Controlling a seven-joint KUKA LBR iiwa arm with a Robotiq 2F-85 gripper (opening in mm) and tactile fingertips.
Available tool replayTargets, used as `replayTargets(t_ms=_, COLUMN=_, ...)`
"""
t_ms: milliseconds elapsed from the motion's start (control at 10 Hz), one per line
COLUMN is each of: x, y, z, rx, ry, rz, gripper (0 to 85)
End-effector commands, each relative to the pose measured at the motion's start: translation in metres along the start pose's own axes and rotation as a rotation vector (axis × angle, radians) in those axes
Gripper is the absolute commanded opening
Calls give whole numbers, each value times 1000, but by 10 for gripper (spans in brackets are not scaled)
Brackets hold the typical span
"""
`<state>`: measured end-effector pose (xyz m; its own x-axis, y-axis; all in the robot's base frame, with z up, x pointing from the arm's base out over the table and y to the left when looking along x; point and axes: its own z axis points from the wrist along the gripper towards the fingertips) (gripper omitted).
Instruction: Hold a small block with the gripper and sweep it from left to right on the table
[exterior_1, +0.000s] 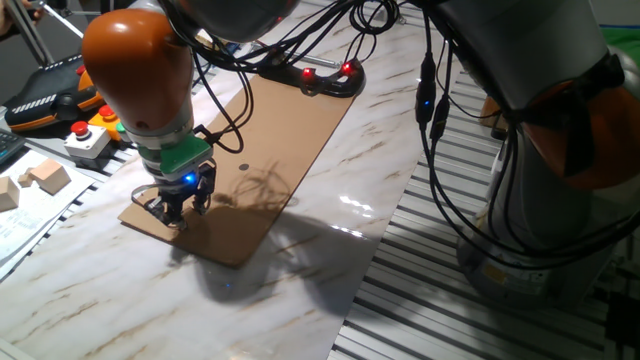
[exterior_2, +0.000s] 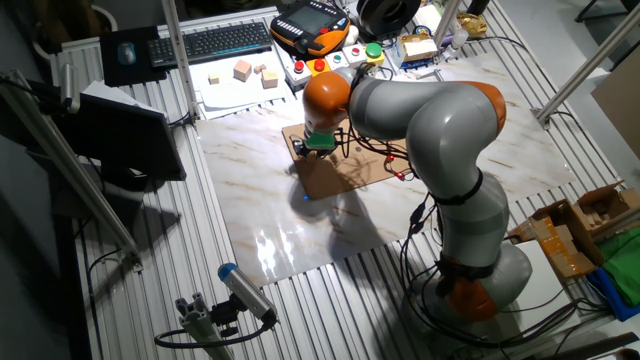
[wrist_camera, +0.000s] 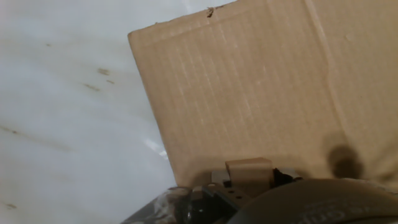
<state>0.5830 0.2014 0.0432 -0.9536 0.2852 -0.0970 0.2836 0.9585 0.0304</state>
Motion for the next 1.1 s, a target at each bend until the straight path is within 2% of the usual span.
replayTargets(t_ms=0, x=0, y=0, z=0, rx=0, ry=2, rz=0, gripper=430)
replayTargets(t_ms=1000, x=-3, y=-3, z=-4, rx=-12, ry=20, rz=14, gripper=433)
